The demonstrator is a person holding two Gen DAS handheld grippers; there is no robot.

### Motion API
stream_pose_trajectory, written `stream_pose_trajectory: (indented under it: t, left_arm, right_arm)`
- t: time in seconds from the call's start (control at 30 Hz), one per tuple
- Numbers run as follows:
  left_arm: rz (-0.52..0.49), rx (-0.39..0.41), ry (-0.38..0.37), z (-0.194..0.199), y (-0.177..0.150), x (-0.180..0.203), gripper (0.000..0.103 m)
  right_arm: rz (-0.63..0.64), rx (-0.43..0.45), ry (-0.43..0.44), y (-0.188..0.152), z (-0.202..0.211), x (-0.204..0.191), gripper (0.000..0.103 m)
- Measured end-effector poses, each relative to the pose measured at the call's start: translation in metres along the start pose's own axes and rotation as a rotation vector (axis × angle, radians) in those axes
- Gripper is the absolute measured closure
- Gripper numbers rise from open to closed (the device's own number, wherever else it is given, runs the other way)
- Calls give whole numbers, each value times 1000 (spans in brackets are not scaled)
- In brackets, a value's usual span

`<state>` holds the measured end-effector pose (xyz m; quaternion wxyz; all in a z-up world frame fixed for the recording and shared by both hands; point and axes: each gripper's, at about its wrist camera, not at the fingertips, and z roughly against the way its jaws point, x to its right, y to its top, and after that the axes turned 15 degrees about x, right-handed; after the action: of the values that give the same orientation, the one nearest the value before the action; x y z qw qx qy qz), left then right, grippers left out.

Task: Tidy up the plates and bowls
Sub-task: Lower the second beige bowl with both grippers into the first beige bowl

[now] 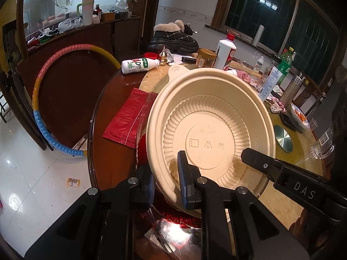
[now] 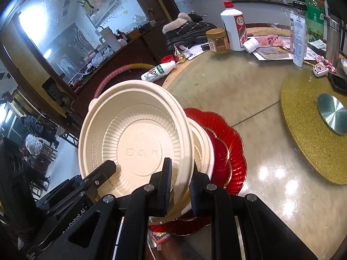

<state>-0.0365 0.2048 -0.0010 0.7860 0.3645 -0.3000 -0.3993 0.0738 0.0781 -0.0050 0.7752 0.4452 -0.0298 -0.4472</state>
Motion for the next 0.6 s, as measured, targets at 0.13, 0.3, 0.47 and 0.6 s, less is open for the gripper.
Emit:
stream_pose_trajectory:
  t: [0.13, 0.3, 0.47, 0.6]
  left_arm:
    - [-5, -2, 0, 0, 0, 0, 87]
    - [-14, -3, 1, 2, 1, 1, 87]
    - [-25, -9, -2, 2, 1, 1, 86]
    - [-25, -14, -3, 2, 0, 1, 86]
  right_arm:
    - [12, -2, -8, 1, 0, -3, 86]
    - [16, -13, -13, 1, 0, -3, 86]
    - [11, -24, -9, 2, 3, -2, 86]
    - [3, -25, -9, 3, 5, -2, 86]
